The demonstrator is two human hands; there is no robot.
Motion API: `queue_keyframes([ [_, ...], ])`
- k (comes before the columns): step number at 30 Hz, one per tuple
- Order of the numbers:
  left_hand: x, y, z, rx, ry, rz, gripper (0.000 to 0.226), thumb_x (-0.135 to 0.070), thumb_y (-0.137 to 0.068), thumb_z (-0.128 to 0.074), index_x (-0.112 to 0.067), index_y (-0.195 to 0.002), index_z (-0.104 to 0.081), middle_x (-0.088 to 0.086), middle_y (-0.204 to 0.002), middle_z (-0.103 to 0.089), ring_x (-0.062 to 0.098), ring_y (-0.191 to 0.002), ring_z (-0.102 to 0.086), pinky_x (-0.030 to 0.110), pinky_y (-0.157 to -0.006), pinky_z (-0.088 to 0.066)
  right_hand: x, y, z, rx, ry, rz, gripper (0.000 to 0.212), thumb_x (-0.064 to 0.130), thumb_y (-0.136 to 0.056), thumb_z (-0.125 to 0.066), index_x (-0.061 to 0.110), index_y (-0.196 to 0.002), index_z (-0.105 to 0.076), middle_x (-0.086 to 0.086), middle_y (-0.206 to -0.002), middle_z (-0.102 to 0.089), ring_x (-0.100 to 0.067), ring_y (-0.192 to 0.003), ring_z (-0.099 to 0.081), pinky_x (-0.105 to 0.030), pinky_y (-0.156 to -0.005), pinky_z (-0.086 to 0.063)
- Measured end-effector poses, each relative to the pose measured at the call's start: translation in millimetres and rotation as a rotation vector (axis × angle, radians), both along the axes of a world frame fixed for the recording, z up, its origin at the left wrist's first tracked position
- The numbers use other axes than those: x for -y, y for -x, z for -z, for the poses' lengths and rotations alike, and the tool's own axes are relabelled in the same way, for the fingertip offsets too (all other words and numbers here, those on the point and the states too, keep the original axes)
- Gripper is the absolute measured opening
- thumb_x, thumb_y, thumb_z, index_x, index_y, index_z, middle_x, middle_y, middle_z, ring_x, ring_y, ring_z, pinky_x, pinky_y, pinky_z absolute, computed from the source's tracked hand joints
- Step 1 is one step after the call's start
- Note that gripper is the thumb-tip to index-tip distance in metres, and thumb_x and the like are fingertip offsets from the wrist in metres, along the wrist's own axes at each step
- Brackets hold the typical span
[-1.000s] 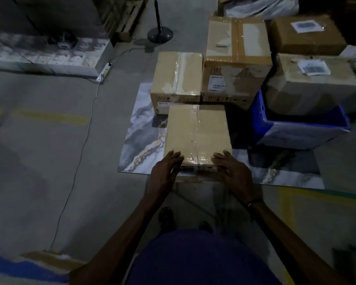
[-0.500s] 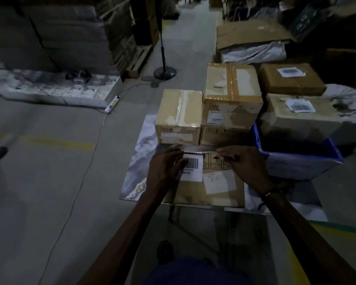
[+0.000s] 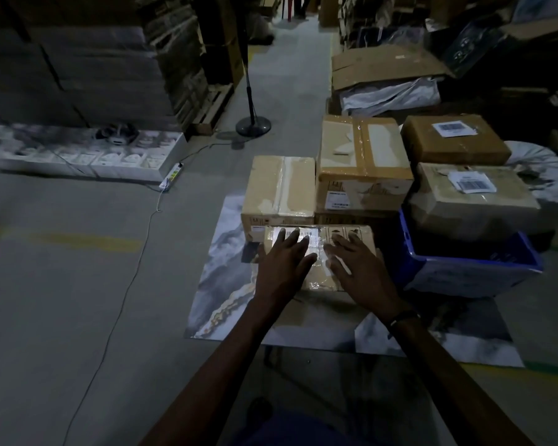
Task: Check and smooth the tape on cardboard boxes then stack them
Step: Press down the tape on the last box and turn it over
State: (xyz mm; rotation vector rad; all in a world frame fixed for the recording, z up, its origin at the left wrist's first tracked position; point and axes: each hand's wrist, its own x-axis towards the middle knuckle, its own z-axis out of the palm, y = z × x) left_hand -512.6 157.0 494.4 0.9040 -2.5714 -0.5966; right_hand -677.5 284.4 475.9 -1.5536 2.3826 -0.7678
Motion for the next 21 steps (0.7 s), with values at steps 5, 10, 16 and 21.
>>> queue_keyframes([
  [5,9.9,5.6,8.1,-0.058,-0.173,0.003,0.059,-0.054,-0.095,-0.062,-0.022,-0.144,-0.057,0.002,-0.161,-0.039,0.024,-0.155,-0.020,0.049,-0.119,-0.033,7.0,-0.4,-3.4,0.063,-0.023,0.033,0.051,0.060,-0.099,-0.038,0.040,-0.142,-0.056,0.016,-0.160,-0.037,-0.013,-0.155,-0.018,-0.057,-0.122,-0.022],
  [10,15.0,10.5,10.9,-0.018,-0.177,-0.017,0.062,-0.061,-0.091,-0.061,-0.027,-0.142,-0.058,-0.001,-0.160,-0.039,0.020,-0.155,-0.020,0.062,-0.118,-0.028,13.0,-0.5,-9.9,0.099,-0.009,0.055,0.040,0.045,-0.102,-0.055,0.035,-0.139,-0.061,0.011,-0.159,-0.041,-0.013,-0.153,-0.021,-0.034,-0.121,-0.021],
  [16,22.5,0.7,-0.8,-0.006,-0.257,0.070,0.068,-0.054,-0.087,-0.072,-0.027,-0.147,-0.053,-0.004,-0.164,-0.029,0.018,-0.156,-0.010,0.046,-0.121,-0.005,7.8,5.2,-14.9,0.187,-0.060,-0.009,0.044,0.038,-0.103,-0.057,0.033,-0.146,-0.053,0.012,-0.163,-0.030,-0.011,-0.156,-0.010,-0.029,-0.120,-0.014],
  [21,18.0,0.6,-4.7,0.005,-0.264,0.071,0.062,-0.044,-0.090,-0.073,-0.022,-0.145,-0.056,0.000,-0.164,-0.030,0.023,-0.157,-0.012,0.055,-0.124,-0.001,5.9,5.5,-12.8,0.119,-0.080,-0.023,0.045,0.046,-0.104,-0.051,0.038,-0.148,-0.049,0.019,-0.163,-0.023,-0.006,-0.155,-0.006,-0.014,-0.118,0.010],
])
